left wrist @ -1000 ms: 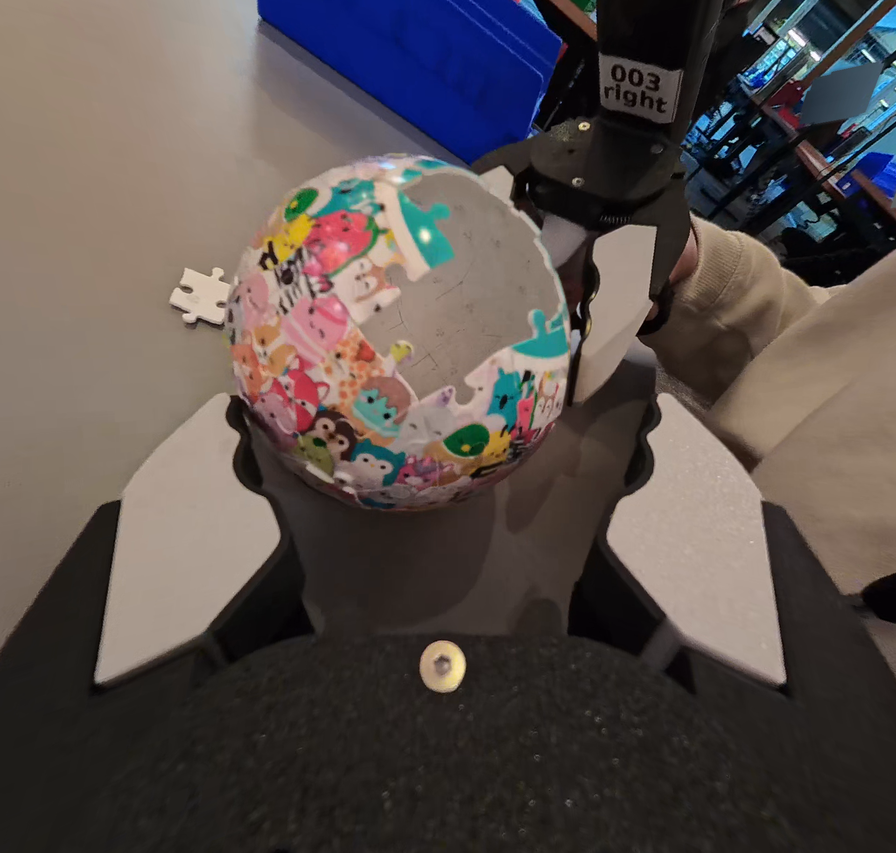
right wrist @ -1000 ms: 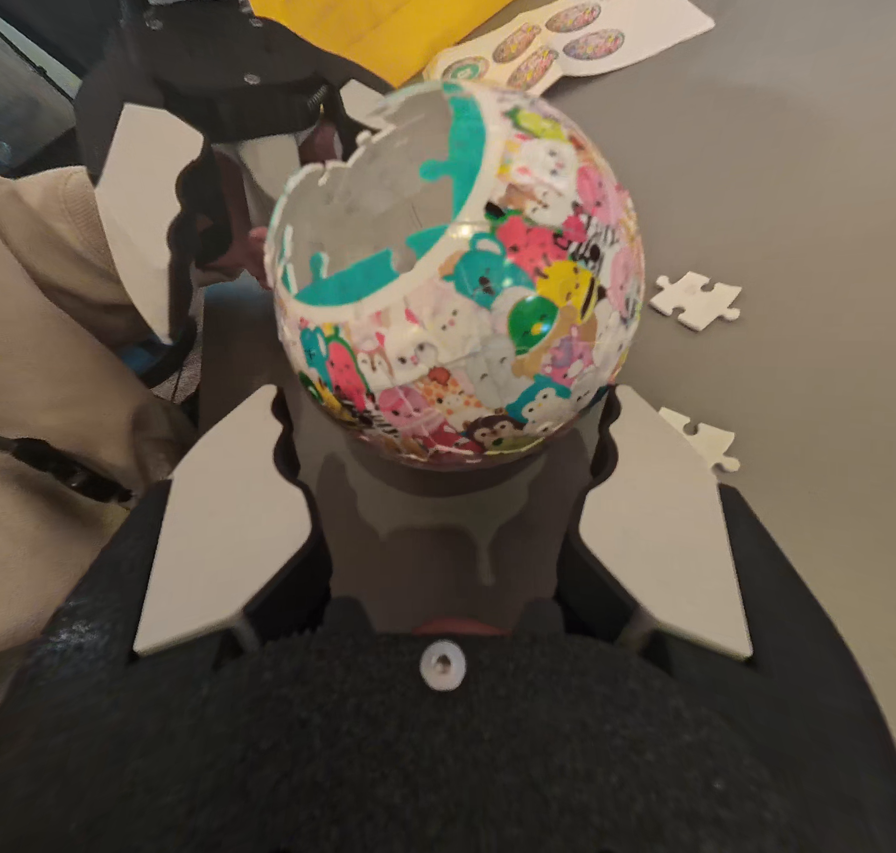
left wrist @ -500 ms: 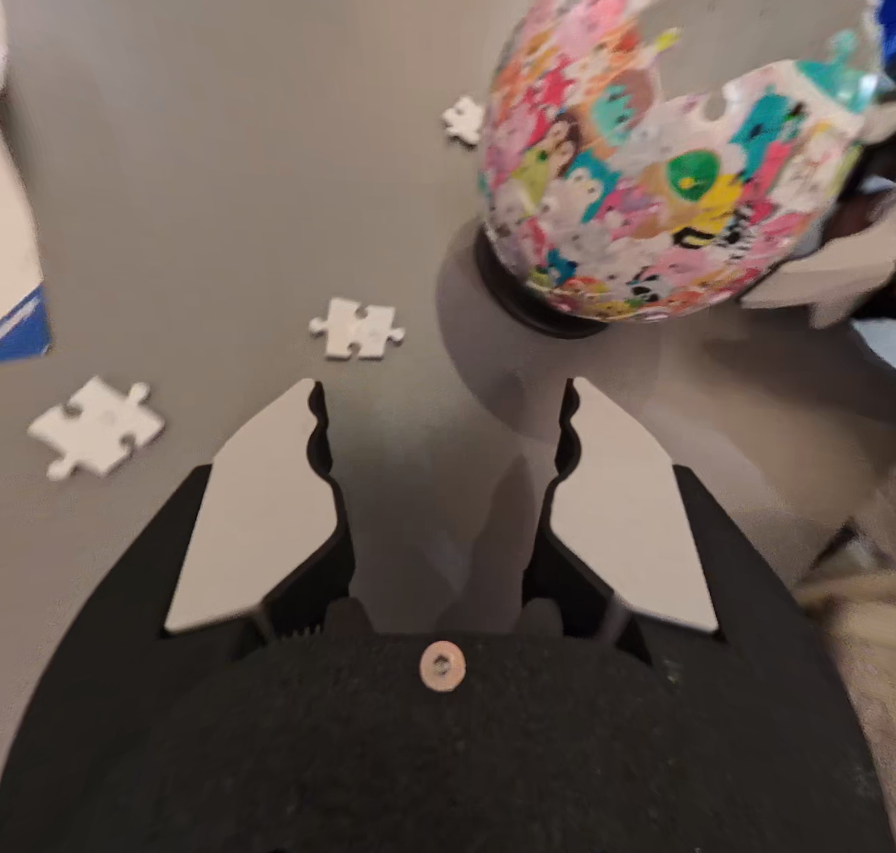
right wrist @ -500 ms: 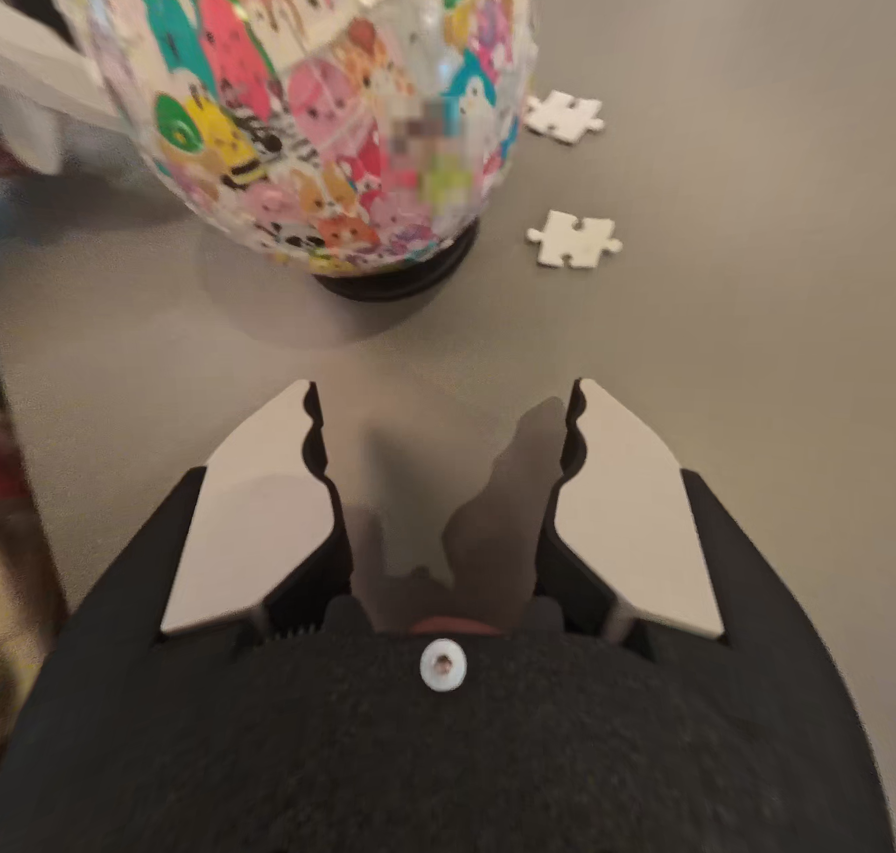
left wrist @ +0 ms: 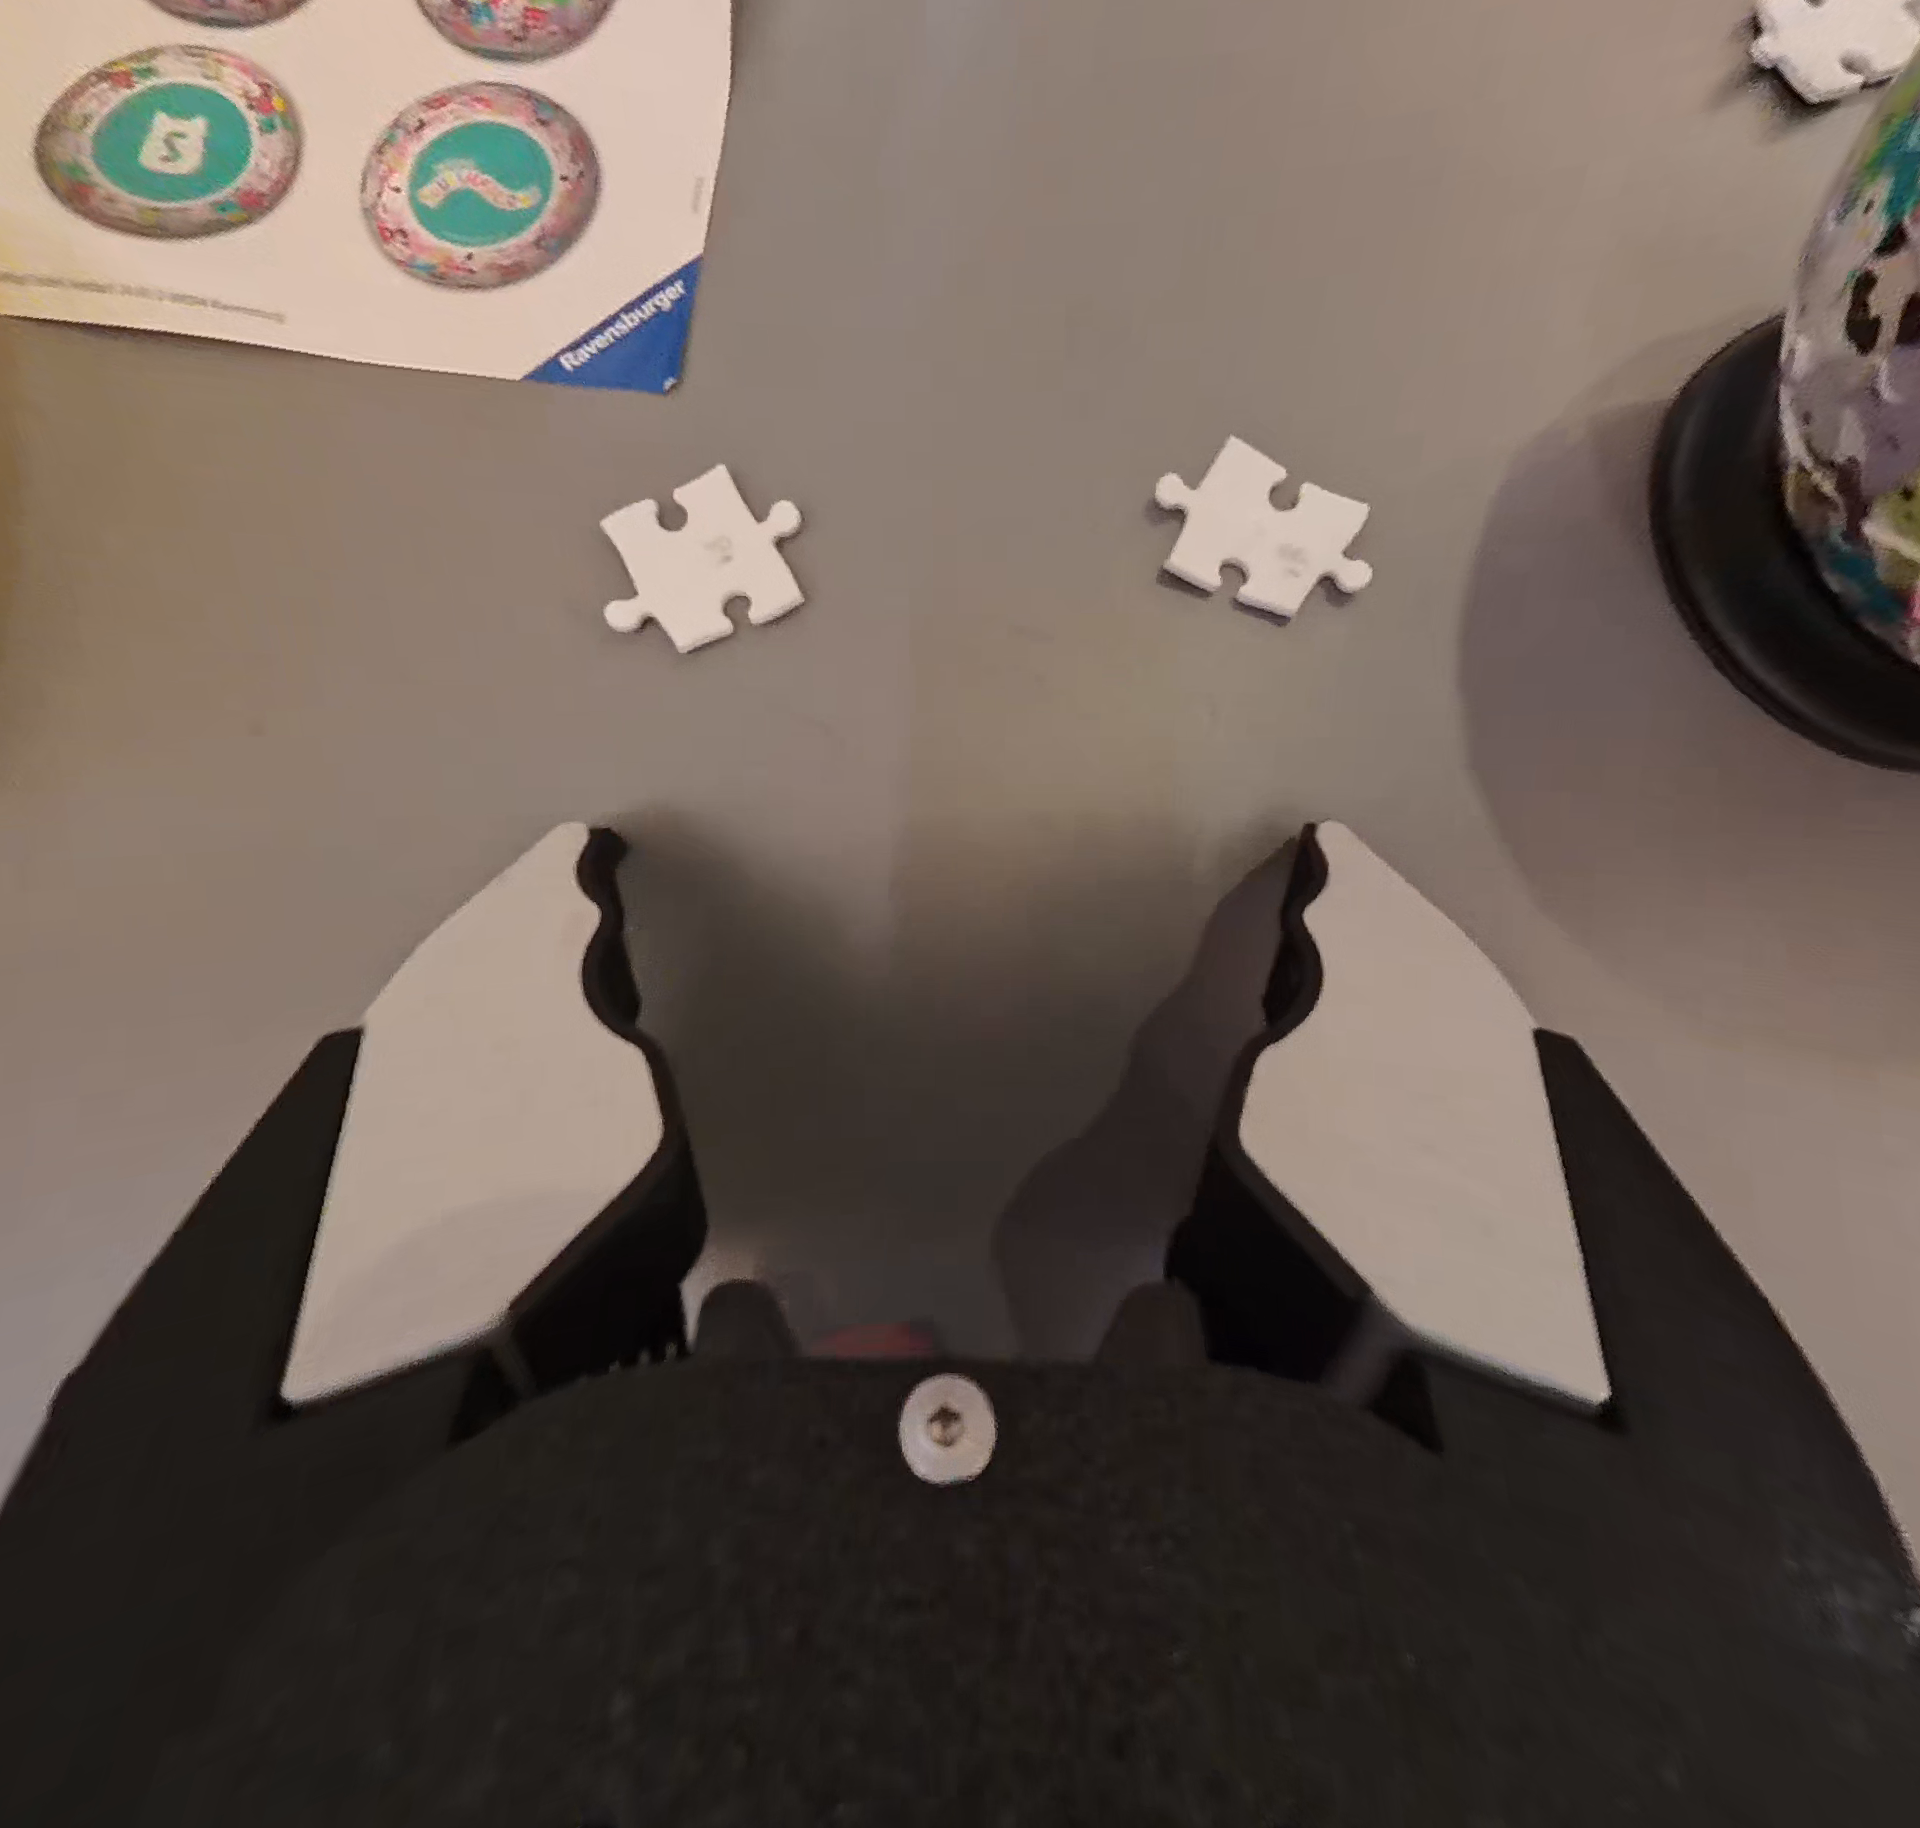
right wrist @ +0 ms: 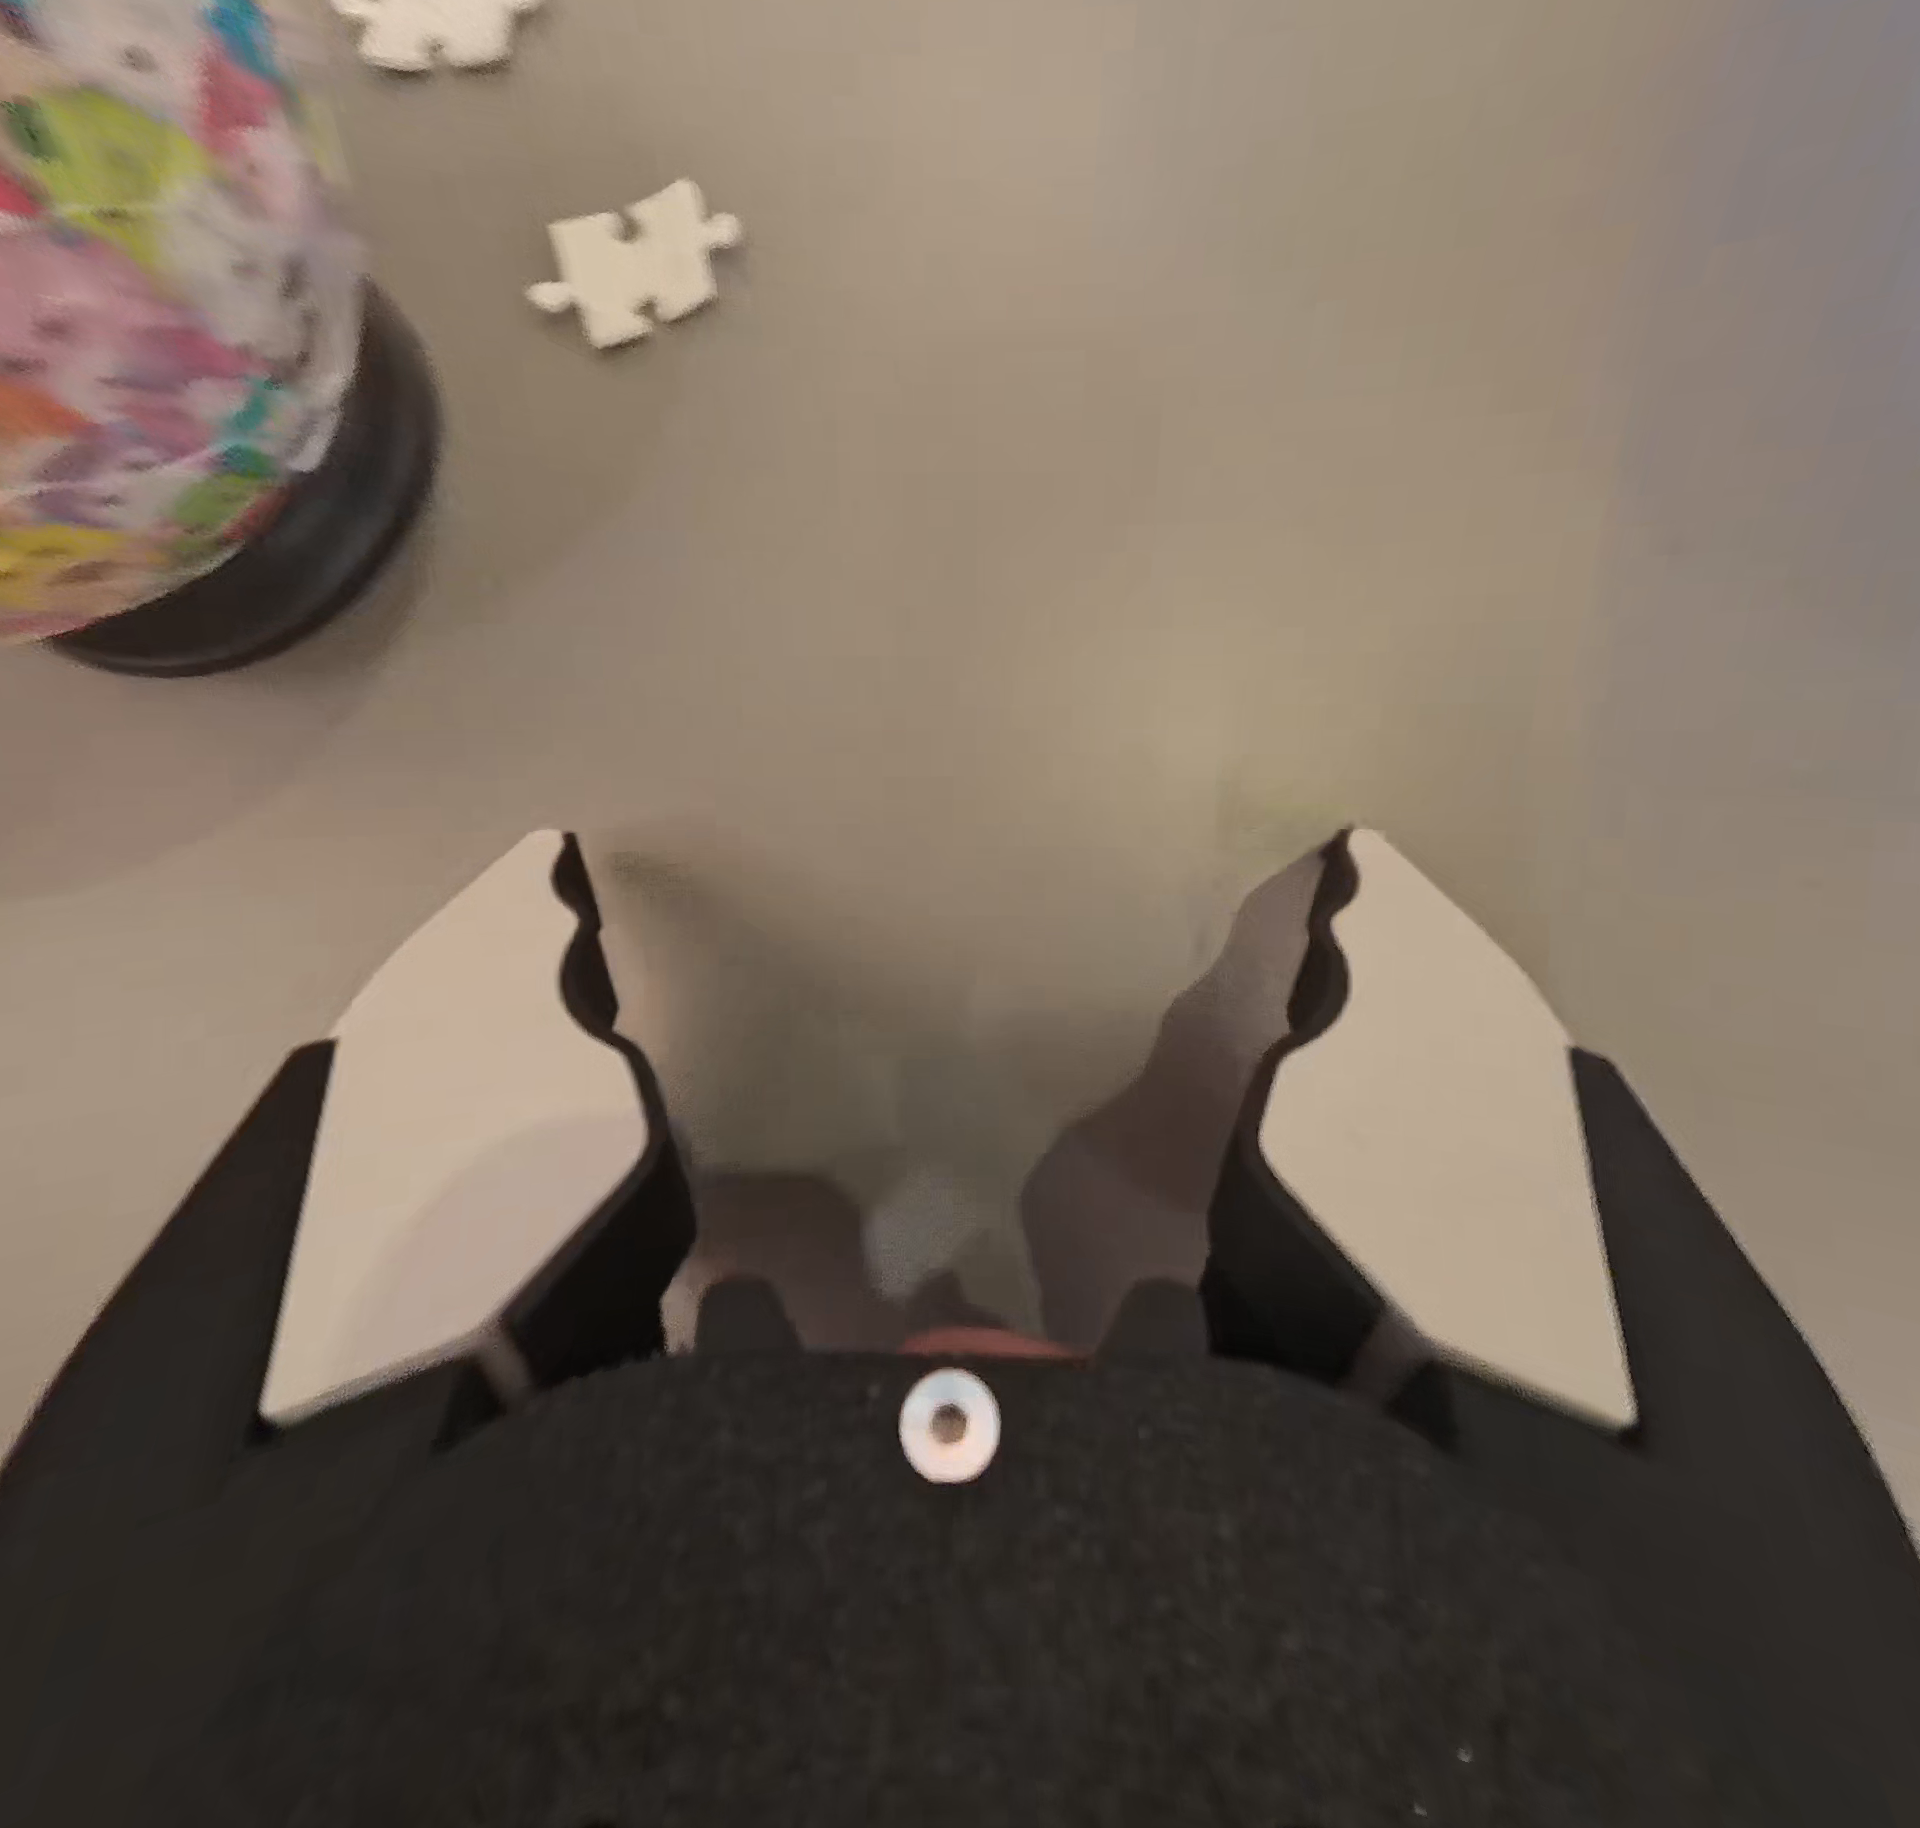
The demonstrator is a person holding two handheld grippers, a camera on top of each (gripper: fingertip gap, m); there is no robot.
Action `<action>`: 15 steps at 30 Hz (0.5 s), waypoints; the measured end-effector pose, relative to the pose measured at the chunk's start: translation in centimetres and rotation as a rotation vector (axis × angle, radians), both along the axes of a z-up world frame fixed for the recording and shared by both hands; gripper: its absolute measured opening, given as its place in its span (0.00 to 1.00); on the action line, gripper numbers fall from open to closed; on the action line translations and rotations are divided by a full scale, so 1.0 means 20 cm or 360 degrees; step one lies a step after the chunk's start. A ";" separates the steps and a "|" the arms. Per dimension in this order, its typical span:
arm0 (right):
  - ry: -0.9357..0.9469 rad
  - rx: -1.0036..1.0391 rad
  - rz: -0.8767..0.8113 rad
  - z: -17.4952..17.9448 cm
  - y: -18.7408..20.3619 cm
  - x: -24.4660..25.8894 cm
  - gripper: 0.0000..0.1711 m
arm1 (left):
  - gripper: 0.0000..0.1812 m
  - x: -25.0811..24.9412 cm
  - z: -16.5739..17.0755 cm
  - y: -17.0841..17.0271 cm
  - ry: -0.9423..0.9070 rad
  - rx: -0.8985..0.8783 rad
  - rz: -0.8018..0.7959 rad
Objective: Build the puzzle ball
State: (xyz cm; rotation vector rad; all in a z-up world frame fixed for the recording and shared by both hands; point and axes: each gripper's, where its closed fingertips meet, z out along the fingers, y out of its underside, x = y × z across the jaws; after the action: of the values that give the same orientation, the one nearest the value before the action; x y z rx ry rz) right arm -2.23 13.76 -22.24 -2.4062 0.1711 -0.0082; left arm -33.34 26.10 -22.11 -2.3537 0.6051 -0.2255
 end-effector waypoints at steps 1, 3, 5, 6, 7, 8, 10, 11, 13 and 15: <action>-0.0026 -0.0012 -0.0020 0.00 0.00 0.02 0.73 | 0.65 0.00 0.00 0.00 -0.0002 0.0011 0.0011; -0.0051 -0.0020 -0.0076 -0.01 0.00 0.05 0.71 | 0.65 0.00 0.00 0.00 -0.0003 0.0025 0.0062; -0.0056 -0.0022 -0.0078 -0.01 0.00 0.05 0.72 | 0.64 0.00 0.00 -0.01 0.0001 0.0032 0.0092; -0.0050 -0.0015 -0.0086 -0.01 0.00 0.05 0.71 | 0.65 -0.01 0.00 -0.01 -0.0001 0.0029 0.0094; -0.0052 -0.0013 -0.0111 0.00 0.00 0.06 0.70 | 0.66 -0.01 0.00 -0.01 -0.0005 0.0021 0.0100; -0.0063 -0.0023 -0.0135 -0.01 -0.01 0.07 0.70 | 0.66 -0.01 0.00 -0.01 -0.0008 0.0018 0.0098; -0.0095 -0.0024 -0.0191 0.00 -0.02 0.08 0.74 | 0.66 -0.01 0.00 -0.01 -0.0007 0.0019 0.0100; -0.0072 -0.0035 -0.0207 -0.01 -0.03 0.08 0.75 | 0.66 -0.01 0.00 -0.01 -0.0007 0.0019 0.0100; -0.0059 -0.0042 -0.0187 -0.01 -0.05 0.08 0.75 | 0.66 -0.01 0.00 -0.01 -0.0007 0.0019 0.0099; -0.0060 -0.0042 -0.0175 -0.01 -0.06 0.08 0.75 | 0.66 -0.01 0.00 -0.01 -0.0007 0.0019 0.0099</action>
State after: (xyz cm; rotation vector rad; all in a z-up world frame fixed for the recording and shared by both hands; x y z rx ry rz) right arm -0.72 12.53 -22.50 -2.4180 0.2868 -0.1070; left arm -33.50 25.92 -22.14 -2.3560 0.5286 -0.1982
